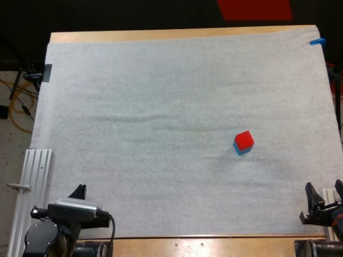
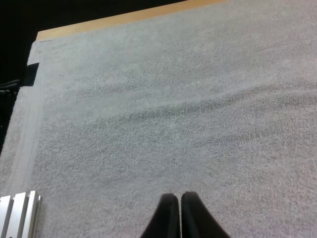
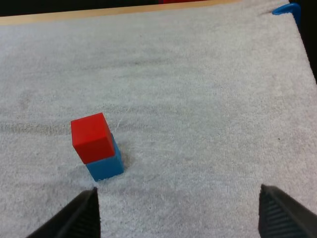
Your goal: Stack red cube on blue cube
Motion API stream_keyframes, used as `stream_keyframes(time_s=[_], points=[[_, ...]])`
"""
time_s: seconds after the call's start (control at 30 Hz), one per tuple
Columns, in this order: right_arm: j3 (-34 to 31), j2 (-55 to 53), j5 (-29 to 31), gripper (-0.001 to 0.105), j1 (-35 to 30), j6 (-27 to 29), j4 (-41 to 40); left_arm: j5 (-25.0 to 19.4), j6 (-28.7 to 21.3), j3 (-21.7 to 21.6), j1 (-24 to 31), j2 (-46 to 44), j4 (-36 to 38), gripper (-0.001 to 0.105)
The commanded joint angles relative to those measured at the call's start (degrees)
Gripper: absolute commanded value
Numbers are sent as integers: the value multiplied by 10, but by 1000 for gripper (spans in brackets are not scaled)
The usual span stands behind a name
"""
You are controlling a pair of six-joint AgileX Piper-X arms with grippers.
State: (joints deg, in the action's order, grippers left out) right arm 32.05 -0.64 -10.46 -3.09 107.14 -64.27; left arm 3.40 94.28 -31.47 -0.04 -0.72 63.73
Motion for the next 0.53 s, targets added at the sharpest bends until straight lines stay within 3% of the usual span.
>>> stream_keyframes(time_s=[0.0,0.5], points=[[1,-24,-5,65,-1,7,6,1,5,-1,-1,-80,-7,0],[1,-24,-1,65,-1,7,6,1,5,-1,-1,-80,-7,0]])
